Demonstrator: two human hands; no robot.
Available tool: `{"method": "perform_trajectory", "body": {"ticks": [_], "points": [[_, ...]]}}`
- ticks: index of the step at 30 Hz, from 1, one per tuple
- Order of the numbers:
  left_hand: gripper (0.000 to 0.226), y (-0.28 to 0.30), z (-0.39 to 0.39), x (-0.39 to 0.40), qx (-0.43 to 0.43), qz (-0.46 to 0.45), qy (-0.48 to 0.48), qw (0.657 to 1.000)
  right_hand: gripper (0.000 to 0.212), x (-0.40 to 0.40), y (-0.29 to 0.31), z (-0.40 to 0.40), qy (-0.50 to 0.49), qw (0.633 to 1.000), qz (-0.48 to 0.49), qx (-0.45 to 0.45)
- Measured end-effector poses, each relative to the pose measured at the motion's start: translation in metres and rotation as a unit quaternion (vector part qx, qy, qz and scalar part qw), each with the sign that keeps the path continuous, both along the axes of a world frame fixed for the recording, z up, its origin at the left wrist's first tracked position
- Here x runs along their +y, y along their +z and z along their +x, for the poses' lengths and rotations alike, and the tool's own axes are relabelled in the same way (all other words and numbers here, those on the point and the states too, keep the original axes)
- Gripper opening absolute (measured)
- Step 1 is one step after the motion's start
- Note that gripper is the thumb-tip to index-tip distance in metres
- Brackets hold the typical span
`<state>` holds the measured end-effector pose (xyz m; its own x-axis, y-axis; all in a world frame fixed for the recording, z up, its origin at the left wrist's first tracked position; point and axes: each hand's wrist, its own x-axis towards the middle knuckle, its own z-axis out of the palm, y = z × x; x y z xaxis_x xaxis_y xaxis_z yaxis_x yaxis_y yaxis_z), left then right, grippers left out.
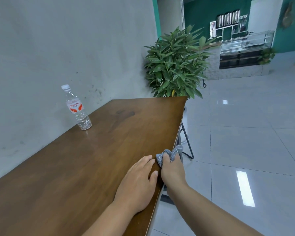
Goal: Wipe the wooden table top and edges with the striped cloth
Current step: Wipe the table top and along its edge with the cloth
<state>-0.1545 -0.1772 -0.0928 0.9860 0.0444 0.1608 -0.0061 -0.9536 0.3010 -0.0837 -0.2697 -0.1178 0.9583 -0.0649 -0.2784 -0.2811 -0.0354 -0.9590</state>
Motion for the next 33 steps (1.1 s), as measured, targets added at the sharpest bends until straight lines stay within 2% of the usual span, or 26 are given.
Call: {"method": "perform_trajectory", "body": {"ticks": [9,21,25,33], "points": [[0.049,0.002,-0.003,-0.003,0.01,0.009,0.019,1.0,0.049,-0.007,0.013,0.034,0.016,0.999,0.007,0.037],[0.051,0.0,-0.016,0.002,0.01,0.006,0.008,1.0,0.044,-0.002,0.003,-0.027,0.018,1.0,0.0,0.016],[0.05,0.0,-0.013,0.002,0.011,0.005,0.01,1.0,0.042,-0.001,0.006,-0.013,0.014,1.0,0.011,0.018],[0.05,0.001,-0.016,0.003,0.024,-0.006,0.004,1.0,0.054,-0.001,0.012,0.02,-0.004,0.998,-0.009,0.059]]}}
